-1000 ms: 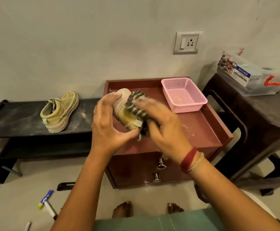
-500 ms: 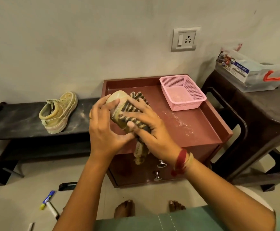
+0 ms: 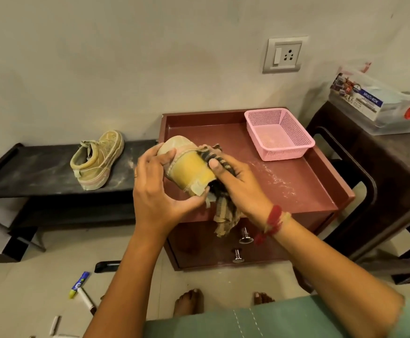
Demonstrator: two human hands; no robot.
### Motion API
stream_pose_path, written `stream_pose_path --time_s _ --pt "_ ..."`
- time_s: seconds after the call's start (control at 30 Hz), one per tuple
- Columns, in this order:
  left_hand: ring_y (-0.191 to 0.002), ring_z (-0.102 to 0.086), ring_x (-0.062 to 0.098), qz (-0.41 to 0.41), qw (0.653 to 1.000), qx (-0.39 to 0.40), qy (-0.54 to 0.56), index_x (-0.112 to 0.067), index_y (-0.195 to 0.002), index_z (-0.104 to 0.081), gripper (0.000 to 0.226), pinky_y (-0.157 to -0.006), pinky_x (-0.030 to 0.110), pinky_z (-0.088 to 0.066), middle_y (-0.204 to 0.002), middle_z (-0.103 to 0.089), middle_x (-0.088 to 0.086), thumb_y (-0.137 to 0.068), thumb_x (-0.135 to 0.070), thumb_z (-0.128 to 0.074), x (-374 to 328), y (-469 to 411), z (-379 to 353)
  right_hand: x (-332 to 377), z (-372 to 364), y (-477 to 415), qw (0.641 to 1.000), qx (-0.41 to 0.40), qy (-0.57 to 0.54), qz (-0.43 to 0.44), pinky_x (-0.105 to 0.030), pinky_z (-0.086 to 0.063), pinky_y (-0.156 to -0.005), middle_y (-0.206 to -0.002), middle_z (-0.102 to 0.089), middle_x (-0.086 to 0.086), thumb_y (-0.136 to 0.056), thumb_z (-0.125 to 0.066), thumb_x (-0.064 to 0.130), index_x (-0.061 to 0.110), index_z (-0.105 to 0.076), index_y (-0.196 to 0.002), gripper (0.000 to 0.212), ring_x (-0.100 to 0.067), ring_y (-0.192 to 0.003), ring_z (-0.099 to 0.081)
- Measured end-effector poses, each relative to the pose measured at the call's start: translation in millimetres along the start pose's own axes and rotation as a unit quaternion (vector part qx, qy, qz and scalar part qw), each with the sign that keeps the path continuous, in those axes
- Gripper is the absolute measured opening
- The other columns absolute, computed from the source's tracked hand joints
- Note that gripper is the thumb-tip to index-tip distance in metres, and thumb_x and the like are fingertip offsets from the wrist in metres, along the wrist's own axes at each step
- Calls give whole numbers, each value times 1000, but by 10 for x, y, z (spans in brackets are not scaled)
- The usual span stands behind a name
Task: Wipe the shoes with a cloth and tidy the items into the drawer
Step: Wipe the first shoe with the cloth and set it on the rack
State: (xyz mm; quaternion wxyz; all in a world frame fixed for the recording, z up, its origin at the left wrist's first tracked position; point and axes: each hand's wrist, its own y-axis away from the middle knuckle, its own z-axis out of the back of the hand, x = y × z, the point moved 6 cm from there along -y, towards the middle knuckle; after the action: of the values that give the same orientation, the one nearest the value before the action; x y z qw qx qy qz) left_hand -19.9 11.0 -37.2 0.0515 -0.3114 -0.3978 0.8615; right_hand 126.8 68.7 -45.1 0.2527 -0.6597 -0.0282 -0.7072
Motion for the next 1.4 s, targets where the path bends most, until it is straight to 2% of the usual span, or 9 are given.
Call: stream_pose_path --time_s 0.1,0.37,0.5,0.63,0.73,0.9,1.13,1.27,1.4 --pt "-120 -46 23 18 1000 -4 2 0 -118 -55 81 -92 38 -49 -126 -50 18 -61 -53 -76 71 -11 39 19 -162 108 996 60 59 39 -32 -27 -114 -139 -49 -1 -92 -52 22 9 -56 -126 37 -14 -136 -35" --pt "-115 -42 9 42 999 -24 21 3 -117 -53 80 -92 10 -38 -121 -51 18 -65 -54 -72 157 -4 109 -43 -194 127 997 63 38 18 -28 -35 -108 -134 -52 6 -92 -52 19 16 -55 -126 35 -9 -127 -46" --pt "-116 -44 11 61 997 -35 21 1 -119 -53 81 -94 15 -42 -121 -52 16 -65 -56 -73 196 8 130 -82 -100 48 1000 8 3 -18 -44 -37 -108 -129 -58 -5 -89 -54 28 14 -58 -124 38 -20 -126 -49" --pt "-113 -51 24 55 998 -34 14 3 -114 -53 79 -88 39 -51 -117 -53 17 -64 -54 -74 241 8 144 -107 -226 94 997 67 33 13 -36 -29 -114 -138 -50 -3 -91 -51 19 12 -52 -129 39 -15 -135 -38" --pt "-111 -53 26 58 997 -43 0 1 -110 -53 80 -86 40 -52 -115 -55 16 -62 -58 -77 238 18 152 -157 -120 13 999 -1 12 -32 -46 -36 -109 -132 -56 -5 -87 -53 28 13 -54 -128 43 -19 -129 -46" --pt "-108 -53 24 56 998 -31 1 1 -111 -53 78 -84 41 -53 -113 -54 16 -63 -56 -76 283 22 181 -227 -234 64 997 64 36 8 -40 -31 -113 -136 -52 -5 -90 -54 20 7 -54 -129 41 -18 -134 -40" --pt "-101 -40 4 86 996 -2 -6 -1 -111 -46 81 -81 2 -33 -109 -43 2 -61 -60 -70 298 66 208 -593 193 -156 973 -138 34 -183 -49 -35 -107 -141 -45 -11 -90 -51 48 25 -58 -122 40 -25 -131 -42" --pt "-99 -45 12 120 992 25 -1 -6 -115 -41 79 -76 20 -40 -110 -40 0 -60 -57 -67 302 128 58 -198 -88 -106 992 -80 72 -59 -31 -45 -96 -115 -65 -7 -95 -50 31 12 -63 -116 31 -18 -110 -58" --pt "-112 -43 11 111 991 72 14 -13 -134 -38 91 -86 22 -42 -125 -38 1 -58 -52 -68 356 140 9 -185 -394 1 967 75 236 55 -44 -10 -116 -145 -41 5 -91 -46 41 27 -50 -131 43 -13 -139 -26"
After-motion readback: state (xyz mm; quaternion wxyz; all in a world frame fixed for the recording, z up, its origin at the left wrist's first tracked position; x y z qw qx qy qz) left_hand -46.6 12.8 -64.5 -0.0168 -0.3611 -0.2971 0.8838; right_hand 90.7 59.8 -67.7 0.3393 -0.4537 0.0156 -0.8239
